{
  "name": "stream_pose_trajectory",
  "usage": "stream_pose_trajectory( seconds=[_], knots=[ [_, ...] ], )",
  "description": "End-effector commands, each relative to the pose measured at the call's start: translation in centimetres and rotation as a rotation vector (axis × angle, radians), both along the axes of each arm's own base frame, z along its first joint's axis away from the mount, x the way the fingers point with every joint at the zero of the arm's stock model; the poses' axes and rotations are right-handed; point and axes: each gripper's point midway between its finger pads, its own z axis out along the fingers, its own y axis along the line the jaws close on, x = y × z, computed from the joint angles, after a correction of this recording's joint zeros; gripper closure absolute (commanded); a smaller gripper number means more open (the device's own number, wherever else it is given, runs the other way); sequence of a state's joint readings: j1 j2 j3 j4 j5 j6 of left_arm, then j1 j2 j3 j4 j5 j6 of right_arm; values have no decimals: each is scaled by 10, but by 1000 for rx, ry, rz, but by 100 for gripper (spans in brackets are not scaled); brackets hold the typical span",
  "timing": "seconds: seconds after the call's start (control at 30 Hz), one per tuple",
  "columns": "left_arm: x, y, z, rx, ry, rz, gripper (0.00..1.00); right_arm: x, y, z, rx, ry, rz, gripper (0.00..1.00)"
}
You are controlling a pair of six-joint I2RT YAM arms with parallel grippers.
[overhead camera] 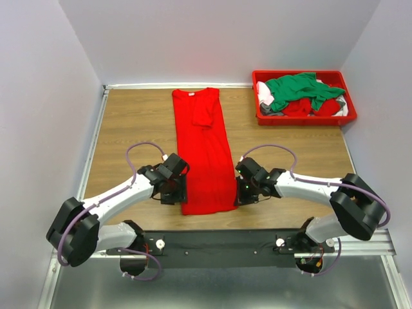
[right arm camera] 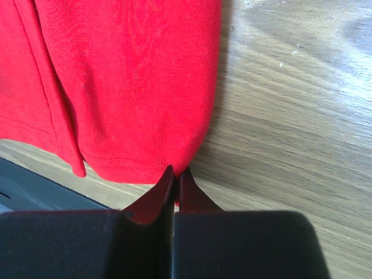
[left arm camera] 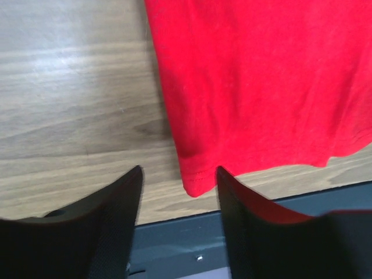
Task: Fold and stack the t-shirts
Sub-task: Fold the tshirt
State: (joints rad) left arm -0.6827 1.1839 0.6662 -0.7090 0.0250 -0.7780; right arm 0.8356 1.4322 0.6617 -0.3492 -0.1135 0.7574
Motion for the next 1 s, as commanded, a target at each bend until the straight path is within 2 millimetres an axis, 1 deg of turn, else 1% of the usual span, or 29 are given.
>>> stream_pose_trajectory(
  seconds=[0.0, 0.1, 0.13, 0.17, 0.33, 0.43, 0.7, 0.73, 0.9, 0.93, 0.97],
  knots=[
    [-14, 0, -5, 15, 71, 1, 42, -12, -19, -14, -71, 25, 19, 95],
    [-14, 1, -7, 29, 83, -3, 43, -11, -19, -11, -67, 16, 22, 96],
    [-16, 1, -9, 39, 97, -4, 46, -11, -20, -11, -67, 14, 25, 97],
    [-17, 1, -11, 44, 103, -4, 47, -11, -19, -10, -65, 14, 25, 97],
    [-19, 4, -19, 73, 131, 7, 49, -14, -21, -10, -62, 13, 39, 97],
    [-19, 2, -20, 72, 141, 13, 50, -15, -22, -9, -56, 9, 48, 97],
    [-8, -15, 1, 20, 107, 35, 52, -17, -23, -9, -54, 4, 69, 97],
    [-8, -15, 0, 20, 107, 38, 52, -17, -23, -9, -52, 2, 69, 97],
    [-24, -11, -18, 53, 174, 6, 53, -16, -21, -6, -43, -1, 70, 97],
    [-24, -11, -19, 59, 178, 4, 56, -16, -21, -5, -41, -4, 72, 97],
    [-25, -11, -20, 61, 180, 2, 57, -16, -21, -5, -39, -7, 73, 97]
  ],
)
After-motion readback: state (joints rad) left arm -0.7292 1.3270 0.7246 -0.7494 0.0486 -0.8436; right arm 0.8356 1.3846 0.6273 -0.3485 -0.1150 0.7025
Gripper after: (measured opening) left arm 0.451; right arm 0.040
